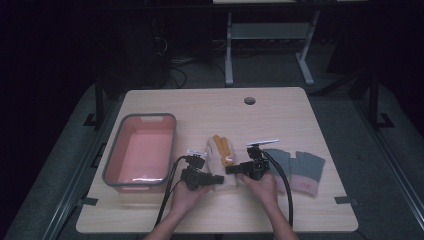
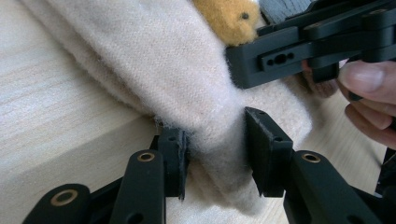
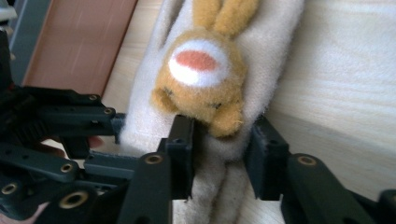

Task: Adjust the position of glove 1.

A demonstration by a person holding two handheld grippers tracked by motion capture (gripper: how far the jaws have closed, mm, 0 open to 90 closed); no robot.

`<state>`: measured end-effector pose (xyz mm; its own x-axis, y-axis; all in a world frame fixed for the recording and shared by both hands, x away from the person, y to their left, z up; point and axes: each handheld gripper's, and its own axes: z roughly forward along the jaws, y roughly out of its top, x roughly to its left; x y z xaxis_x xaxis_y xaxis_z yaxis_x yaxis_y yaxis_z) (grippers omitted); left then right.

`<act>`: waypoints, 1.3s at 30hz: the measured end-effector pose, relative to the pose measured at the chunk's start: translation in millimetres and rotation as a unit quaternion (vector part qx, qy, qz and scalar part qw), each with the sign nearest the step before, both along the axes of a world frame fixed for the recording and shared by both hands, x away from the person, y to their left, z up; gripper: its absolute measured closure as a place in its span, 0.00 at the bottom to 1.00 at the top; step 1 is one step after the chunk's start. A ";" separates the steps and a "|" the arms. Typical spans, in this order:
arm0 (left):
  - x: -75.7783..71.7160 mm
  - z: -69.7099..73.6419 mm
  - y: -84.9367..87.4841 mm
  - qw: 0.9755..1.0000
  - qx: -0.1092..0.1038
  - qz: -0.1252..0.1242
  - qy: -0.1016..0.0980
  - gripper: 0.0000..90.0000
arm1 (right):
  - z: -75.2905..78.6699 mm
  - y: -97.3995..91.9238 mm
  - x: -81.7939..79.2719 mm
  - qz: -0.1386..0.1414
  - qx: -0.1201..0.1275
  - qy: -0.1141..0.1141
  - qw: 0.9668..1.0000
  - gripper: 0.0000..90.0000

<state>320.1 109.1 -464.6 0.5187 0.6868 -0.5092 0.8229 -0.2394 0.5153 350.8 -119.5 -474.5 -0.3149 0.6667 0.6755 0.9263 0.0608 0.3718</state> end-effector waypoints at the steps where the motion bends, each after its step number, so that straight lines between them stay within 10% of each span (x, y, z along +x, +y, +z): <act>1: 0.7 0.1 0.1 1.000 0.000 0.001 0.002 0.69 | -1.2 0.3 0.5 -0.004 0.005 0.003 1.000 0.76; 15: 4.5 -1.5 3.6 0.999 -0.045 0.020 0.019 0.76 | 0.8 -2.4 2.0 -0.003 0.015 -0.002 1.000 0.91; 39: 9.9 32.4 5.4 0.997 -0.074 -0.012 -0.017 0.77 | 31.4 -15.3 -1.6 0.004 0.041 -0.038 0.998 0.92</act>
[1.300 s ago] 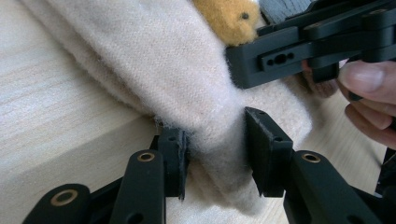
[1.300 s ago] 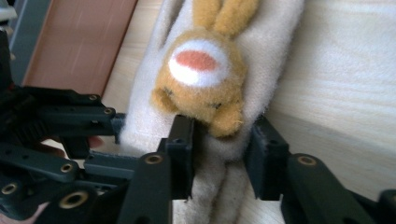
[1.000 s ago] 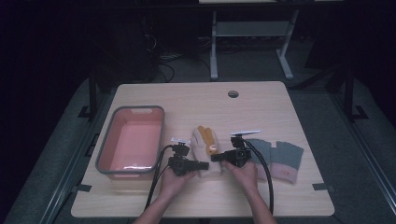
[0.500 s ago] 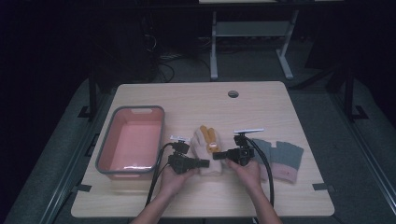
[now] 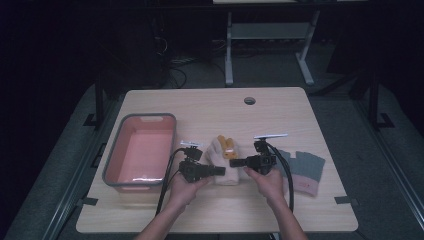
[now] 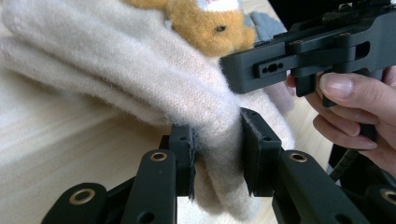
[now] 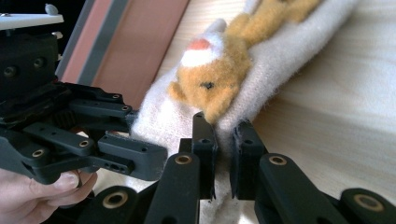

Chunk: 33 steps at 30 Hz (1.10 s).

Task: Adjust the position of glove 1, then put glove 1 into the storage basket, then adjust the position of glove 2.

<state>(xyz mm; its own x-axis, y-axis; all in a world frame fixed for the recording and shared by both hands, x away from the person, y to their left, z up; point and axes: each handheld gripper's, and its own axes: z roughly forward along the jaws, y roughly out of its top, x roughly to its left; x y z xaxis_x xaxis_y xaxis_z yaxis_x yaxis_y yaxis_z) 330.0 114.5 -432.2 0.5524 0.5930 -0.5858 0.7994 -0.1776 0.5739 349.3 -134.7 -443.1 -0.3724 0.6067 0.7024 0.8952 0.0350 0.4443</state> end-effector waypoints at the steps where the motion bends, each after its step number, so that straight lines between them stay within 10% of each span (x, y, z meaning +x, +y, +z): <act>1: 0.4 2.1 0.2 1.000 -0.002 0.000 -0.001 0.77 | 5.8 -0.5 0.3 -0.002 0.005 -0.006 1.000 0.92; 33: 8.4 45.9 19.1 0.999 -0.011 -0.007 -0.036 0.77 | 52.0 13.4 10.8 0.017 0.012 -0.041 0.999 0.92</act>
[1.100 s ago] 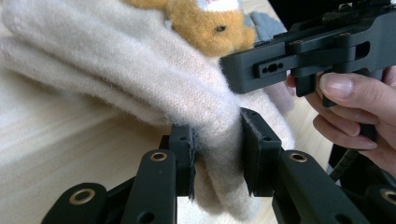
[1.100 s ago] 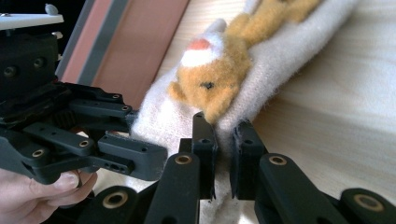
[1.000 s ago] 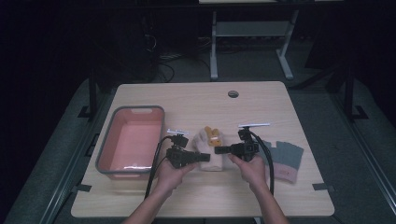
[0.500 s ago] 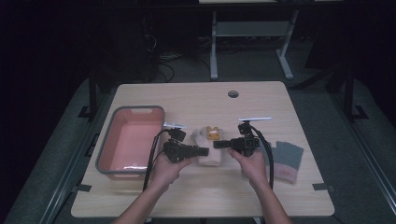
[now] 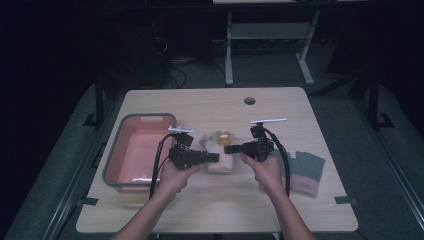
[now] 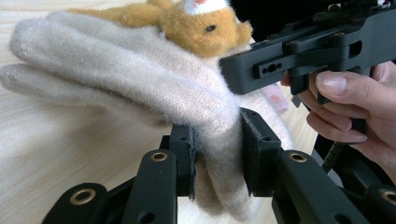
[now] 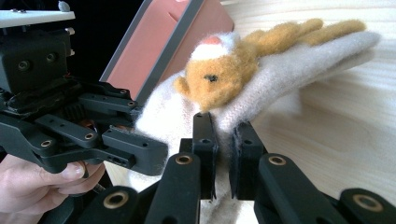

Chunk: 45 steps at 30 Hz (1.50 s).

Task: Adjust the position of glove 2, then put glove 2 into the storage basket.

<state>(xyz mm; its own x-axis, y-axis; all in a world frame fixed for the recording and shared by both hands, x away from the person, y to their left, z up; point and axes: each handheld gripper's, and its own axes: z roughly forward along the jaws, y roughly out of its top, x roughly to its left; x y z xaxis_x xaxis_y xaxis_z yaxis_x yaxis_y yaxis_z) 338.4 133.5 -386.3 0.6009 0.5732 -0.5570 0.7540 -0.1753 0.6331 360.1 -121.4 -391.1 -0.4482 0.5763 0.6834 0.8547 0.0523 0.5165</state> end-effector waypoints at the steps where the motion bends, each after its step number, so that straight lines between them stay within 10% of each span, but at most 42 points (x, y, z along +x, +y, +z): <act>1: 0.3 0.4 0.9 1.000 -0.001 -0.002 0.000 0.77 | 1.1 0.6 0.1 0.000 0.000 0.001 1.000 0.92; 45: 27.5 58.9 43.6 1.000 -0.026 0.006 -0.015 0.77 | 66.2 35.3 32.6 0.029 0.010 -0.039 0.999 0.92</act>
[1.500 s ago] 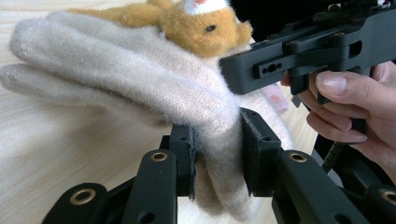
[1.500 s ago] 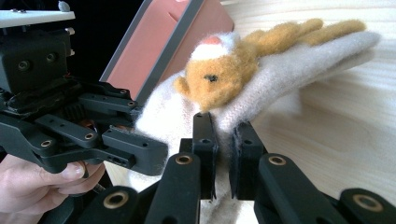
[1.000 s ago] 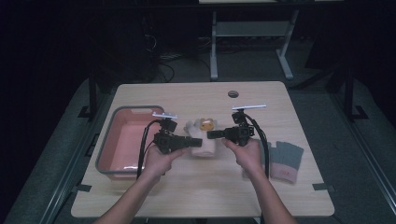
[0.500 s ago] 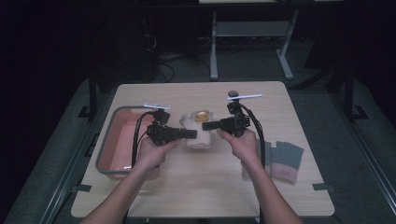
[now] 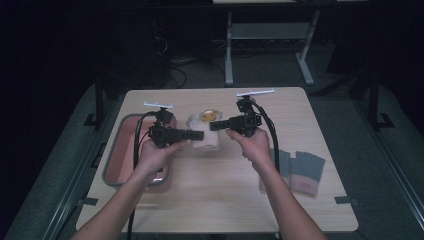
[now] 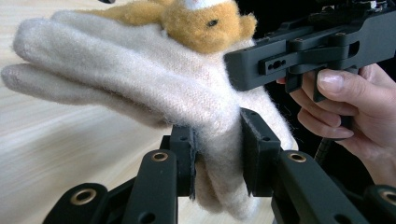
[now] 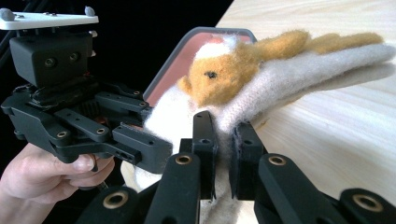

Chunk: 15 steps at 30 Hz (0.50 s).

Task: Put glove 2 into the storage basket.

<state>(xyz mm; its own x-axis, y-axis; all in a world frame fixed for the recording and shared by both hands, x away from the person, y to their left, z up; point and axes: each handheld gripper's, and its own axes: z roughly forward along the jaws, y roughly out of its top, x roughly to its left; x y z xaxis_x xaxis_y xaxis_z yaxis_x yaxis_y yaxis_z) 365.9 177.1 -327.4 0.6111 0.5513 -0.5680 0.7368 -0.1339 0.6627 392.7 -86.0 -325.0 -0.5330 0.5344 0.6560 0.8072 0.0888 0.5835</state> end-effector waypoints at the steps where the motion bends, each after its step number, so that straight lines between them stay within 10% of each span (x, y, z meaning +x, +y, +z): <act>1: 0.7 1.9 2.6 1.000 0.001 0.000 -0.003 0.77 | 0.9 1.2 0.9 0.002 0.000 -0.002 1.000 0.92; 15: 4.1 17.1 31.6 1.000 -0.012 0.016 -0.015 0.77 | 18.1 26.7 11.3 0.011 0.027 -0.006 1.000 0.92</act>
<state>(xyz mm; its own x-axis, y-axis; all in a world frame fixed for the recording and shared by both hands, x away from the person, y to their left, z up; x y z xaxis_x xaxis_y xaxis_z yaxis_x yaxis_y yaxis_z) 370.0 208.7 -310.3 0.6104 0.5577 -0.5624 0.7200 -0.0947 0.6875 404.0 -59.3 -306.9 -0.5516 0.4863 0.6776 0.7989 0.0744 0.5969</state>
